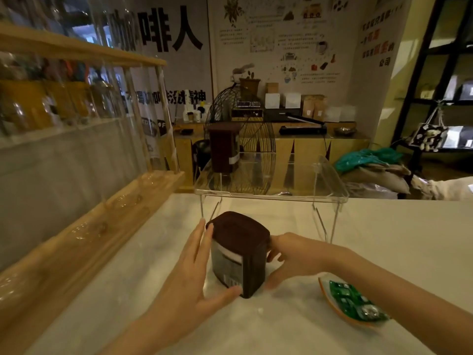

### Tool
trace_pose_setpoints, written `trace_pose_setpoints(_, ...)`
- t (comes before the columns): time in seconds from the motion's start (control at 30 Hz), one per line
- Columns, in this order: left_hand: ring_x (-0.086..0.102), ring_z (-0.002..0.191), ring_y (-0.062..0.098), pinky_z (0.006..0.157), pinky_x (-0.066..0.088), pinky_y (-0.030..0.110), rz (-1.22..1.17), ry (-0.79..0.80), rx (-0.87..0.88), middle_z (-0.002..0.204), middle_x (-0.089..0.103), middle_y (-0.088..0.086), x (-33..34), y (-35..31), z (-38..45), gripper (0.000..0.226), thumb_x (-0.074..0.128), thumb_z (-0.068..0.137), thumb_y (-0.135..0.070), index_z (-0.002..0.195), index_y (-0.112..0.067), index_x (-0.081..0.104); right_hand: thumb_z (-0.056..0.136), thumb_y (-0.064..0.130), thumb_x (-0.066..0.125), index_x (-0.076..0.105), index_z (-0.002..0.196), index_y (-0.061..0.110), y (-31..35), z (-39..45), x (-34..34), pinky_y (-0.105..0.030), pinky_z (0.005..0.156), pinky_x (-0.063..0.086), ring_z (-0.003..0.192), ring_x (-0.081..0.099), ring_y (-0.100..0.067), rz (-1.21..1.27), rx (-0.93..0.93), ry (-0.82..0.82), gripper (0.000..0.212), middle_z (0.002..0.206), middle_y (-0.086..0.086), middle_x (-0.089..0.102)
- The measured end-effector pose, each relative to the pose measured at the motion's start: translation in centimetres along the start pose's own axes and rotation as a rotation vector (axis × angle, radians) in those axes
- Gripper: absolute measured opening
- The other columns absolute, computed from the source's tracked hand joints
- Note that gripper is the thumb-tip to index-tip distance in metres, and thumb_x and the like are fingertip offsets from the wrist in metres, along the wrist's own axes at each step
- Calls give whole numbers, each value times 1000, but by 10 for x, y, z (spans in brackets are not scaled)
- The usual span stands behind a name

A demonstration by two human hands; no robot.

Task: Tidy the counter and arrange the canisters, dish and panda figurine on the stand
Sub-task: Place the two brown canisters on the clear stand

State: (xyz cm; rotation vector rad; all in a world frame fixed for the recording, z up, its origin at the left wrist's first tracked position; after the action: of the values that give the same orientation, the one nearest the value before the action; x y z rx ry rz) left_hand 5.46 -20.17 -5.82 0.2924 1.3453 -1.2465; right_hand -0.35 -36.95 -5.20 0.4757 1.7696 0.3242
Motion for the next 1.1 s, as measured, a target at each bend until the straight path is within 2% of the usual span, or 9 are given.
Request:
trace_pose_setpoints(0.1, -12, 129, -14, 97, -4, 0, -207, -11, -139, 135, -23, -35, 18, -1, -3, 98, 46, 56, -78, 114, -55, -30, 68, 30, 76, 48, 119, 26, 3, 5, -2, -22, 83, 50, 98, 59, -13, 93, -49, -48, 59, 117, 2, 61)
trace_pose_setpoints(0.2, 19, 128, -10, 85, 15, -12, -412, -22, -150, 145, 12, -26, 31, -7, 0, 98, 57, 63, -63, 128, -52, -16, 68, 27, 77, 51, 105, 29, 5, 6, -2, -19, 74, 49, 88, 60, -14, 135, -65, -112, 45, 100, 4, 63)
trace_pose_setpoints(0.37, 48, 110, -4, 80, 39, -1, -525, -106, -155, 130, 45, -20, 29, -10, 11, 104, 63, 59, -58, 139, -40, -1, 71, 27, 74, 49, 119, 20, 11, 5, 0, -24, 75, 52, 88, 61, -16, 129, -80, -169, 54, 112, -6, 66)
trace_pose_setpoints(0.47, 45, 92, -19, 67, 37, -6, -535, -151, -147, 108, 48, -31, 26, -9, 13, 91, 69, 67, -45, 137, -41, 11, 73, 27, 73, 50, 119, 17, 17, 4, 2, -32, 82, 55, 92, 64, -21, 121, -89, -167, 52, 111, -8, 67)
trace_pose_setpoints(0.53, 48, 94, -16, 68, 39, -5, -546, -157, -139, 105, 49, -34, 22, -7, 14, 84, 70, 66, -42, 132, -45, 19, 72, 30, 73, 52, 117, 17, 18, 1, 1, -37, 82, 55, 92, 64, -23, 112, -82, -170, 52, 109, -8, 68)
trace_pose_setpoints(0.63, 52, 102, -7, 78, 44, 3, -580, -142, -150, 108, 54, -30, 11, -10, 15, 88, 69, 57, -50, 134, -39, 27, 67, 37, 75, 57, 111, 19, 23, -6, -8, -35, 77, 56, 86, 66, -19, 98, -80, -199, 51, 105, -6, 69)
trace_pose_setpoints(0.7, 51, 103, -11, 80, 45, 6, -607, -135, -123, 111, 56, -27, -2, -17, 17, 89, 67, 54, -52, 134, -39, 30, 65, 39, 76, 57, 111, 23, 28, -12, -19, -32, 76, 56, 86, 66, -15, 125, -86, -232, 52, 103, -2, 69)
trace_pose_setpoints(0.9, 53, 95, -20, 67, 41, -3, -694, -179, -14, 89, 63, -42, -45, -43, 27, 49, 63, 57, -48, 104, -52, 48, 58, 43, 79, 59, 104, 30, 49, -39, -65, -21, 72, 57, 81, 67, -1, 208, -168, -401, 51, 91, 14, 70)
trace_pose_setpoints(1.1, 58, 107, -1, 86, 50, 16, -668, -247, 184, 113, 65, -15, -86, -69, 59, 79, 63, 61, -46, 132, -20, 41, 53, 46, 78, 56, 88, 45, 63, -55, -113, -8, 65, 52, 77, 64, 8, 204, -259, -620, 42, 80, 24, 66)
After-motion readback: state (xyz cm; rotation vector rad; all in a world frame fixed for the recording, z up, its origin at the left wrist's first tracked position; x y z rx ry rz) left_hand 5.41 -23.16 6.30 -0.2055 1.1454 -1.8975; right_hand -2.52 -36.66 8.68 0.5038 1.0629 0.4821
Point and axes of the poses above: each hand's wrist, its own z-axis towards the middle knuckle, its own x-axis out of the palm, y = z × x, the point moved 6 cm from there along z, towards the middle knuckle
